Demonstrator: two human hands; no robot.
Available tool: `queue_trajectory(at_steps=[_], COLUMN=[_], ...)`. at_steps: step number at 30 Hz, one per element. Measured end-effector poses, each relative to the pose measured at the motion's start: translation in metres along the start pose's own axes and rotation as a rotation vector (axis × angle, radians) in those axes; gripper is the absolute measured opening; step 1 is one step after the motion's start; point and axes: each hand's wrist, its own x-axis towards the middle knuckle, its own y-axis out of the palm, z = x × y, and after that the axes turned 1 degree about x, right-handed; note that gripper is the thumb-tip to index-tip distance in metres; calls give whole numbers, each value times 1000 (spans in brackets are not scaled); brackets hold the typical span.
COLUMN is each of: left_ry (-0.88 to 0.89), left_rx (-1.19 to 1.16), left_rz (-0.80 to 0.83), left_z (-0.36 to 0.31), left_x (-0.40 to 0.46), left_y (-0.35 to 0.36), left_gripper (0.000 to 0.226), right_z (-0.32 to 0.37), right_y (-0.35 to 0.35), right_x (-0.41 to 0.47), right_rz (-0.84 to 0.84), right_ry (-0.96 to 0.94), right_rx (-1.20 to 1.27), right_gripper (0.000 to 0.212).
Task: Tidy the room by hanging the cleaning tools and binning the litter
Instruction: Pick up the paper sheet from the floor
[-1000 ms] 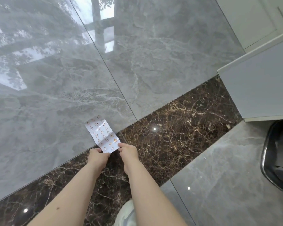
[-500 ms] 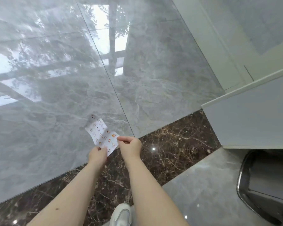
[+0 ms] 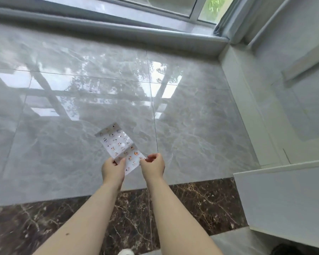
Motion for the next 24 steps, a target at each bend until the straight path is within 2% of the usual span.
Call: queue_trajectory(at_steps=[3,5,10,13,18,24], left_ry=[-1,-8,-15,-34,-28,-22], left_rx=[-99,-176,-327,-402,-535,-633], left_rz=[-46,-87,-160,-173,-286,-393], left_z=[-15,-22,-33,-35,-35,-33], left_x=[0,1,5,3,0,-10], left_y=[-35,-63,-145,-205,-315,-431], left_gripper=[16,13,2,7,17,18], right_z=[20,30,52,61,78,101], right_y=[24,47,113,154,226,301], right_x=[-20,-36,-83,-119,-189,-264], right_rz=[79,142,229,281,414,543], right_ry=[35,27,-113,-176,-226,-307], right_rx=[110,98,-102,-151,-216,-307], right_gripper=[24,23,20,10,20,8])
